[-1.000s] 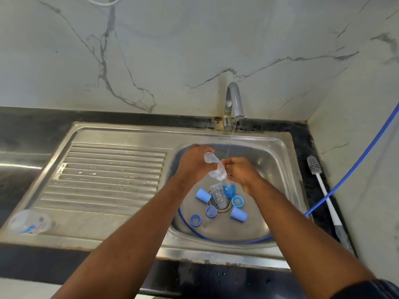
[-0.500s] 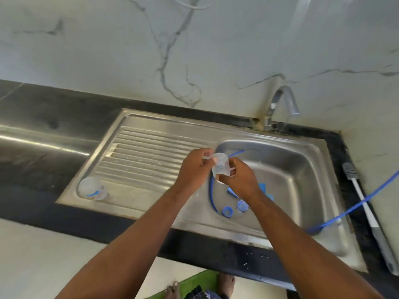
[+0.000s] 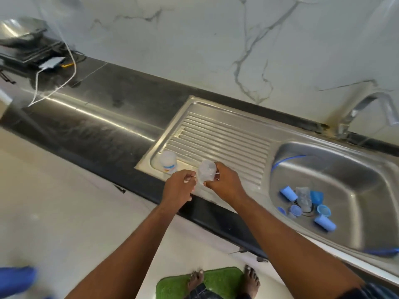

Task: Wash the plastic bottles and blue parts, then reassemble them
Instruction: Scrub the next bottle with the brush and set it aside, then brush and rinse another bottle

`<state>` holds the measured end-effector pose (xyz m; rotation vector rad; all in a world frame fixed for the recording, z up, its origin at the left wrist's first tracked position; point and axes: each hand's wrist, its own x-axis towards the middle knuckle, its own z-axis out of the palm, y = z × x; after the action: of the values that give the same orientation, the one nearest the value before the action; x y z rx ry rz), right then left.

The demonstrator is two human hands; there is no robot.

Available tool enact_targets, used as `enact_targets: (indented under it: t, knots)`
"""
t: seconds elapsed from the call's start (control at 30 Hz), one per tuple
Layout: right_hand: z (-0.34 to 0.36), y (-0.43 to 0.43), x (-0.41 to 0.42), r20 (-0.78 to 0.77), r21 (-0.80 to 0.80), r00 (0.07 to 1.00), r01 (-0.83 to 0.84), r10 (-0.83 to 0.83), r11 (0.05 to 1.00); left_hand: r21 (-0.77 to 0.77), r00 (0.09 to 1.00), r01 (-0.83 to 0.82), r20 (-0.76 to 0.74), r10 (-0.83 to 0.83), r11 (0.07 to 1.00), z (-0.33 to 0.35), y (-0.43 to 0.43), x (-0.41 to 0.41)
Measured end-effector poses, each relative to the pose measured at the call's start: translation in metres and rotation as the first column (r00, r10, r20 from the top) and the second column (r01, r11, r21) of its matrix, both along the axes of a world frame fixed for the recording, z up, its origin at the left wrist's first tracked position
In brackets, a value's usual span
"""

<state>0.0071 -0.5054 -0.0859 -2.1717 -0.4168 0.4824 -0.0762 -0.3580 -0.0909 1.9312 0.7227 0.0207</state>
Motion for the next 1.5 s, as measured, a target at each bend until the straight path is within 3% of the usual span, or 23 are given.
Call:
enact_targets:
  t: [0.27, 0.5, 0.7, 1.0, 1.2, 1.37, 1.5]
  knots:
    - [-0.014, 0.017, -0.005, 0.001, -0.042, 1.000, 0.001, -0.001, 0.999, 0.017, 0.998, -0.048, -0.048, 0.048, 0.999, -0.014, 0.006, -0.014]
    - [-0.016, 0.013, -0.009, 0.002, -0.084, 1.000, 0.013, -0.013, 0.996, 0.099, 0.996, 0.004, -0.089, 0.005, 0.995, -0.023, -0.013, -0.010]
    - [-0.015, -0.008, -0.010, -0.016, -0.079, 0.999, 0.037, -0.038, 0.996, 0.045, 0.997, 0.021, -0.074, -0.018, 0.999, -0.027, -0.042, -0.007]
    - [-0.004, -0.118, 0.017, 0.005, -0.110, 0.972, 0.233, -0.234, 0.966, 0.015, 0.968, 0.244, -0.071, -0.242, 0.970, -0.013, -0.140, 0.048]
    - [-0.028, -0.242, 0.067, -0.018, -0.316, 0.911, 0.385, -0.412, 0.867, -0.008, 0.912, 0.398, -0.110, -0.396, 0.918, -0.011, -0.229, 0.112]
    - [-0.074, -0.328, 0.116, -0.077, -0.488, 0.930, 0.280, -0.360, 0.827, -0.012, 0.891, 0.420, -0.183, -0.415, 0.908, -0.028, -0.286, 0.160]
    - [-0.110, -0.345, 0.155, -0.063, -0.613, 0.957, 0.187, -0.284, 0.768, -0.096, 0.911, 0.358, -0.184, -0.370, 0.929, -0.037, -0.306, 0.182]
